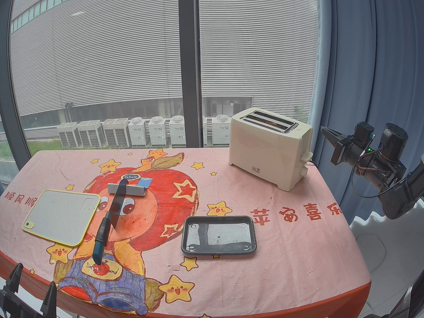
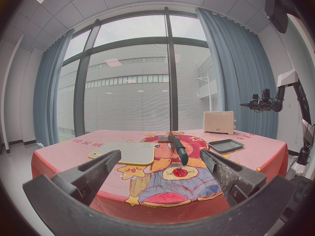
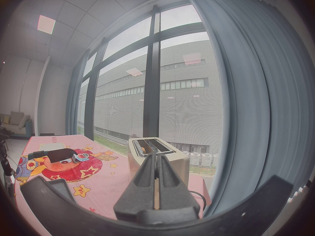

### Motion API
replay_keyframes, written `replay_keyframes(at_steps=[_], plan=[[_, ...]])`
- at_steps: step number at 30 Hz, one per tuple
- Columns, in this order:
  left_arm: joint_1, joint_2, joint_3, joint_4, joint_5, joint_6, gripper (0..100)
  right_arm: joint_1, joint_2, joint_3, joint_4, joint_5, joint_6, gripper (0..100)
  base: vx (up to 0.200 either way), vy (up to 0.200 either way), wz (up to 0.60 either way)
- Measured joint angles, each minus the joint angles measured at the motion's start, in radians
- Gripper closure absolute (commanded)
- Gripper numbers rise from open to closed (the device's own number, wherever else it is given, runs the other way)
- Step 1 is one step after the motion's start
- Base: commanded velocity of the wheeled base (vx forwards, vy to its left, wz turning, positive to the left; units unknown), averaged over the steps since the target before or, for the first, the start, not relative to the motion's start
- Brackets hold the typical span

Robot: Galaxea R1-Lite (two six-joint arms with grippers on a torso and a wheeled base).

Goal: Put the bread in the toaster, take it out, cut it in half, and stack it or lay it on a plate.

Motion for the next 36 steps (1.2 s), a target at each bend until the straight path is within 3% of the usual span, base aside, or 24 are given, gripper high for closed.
replay_keyframes(at_steps=[36], plan=[[0.000, 0.000, 0.000, 0.000, 0.000, 0.000, 0, -0.006, -0.007, -0.001, -0.001, 0.000, 0.000, 100, 0.000, 0.000, 0.00]])
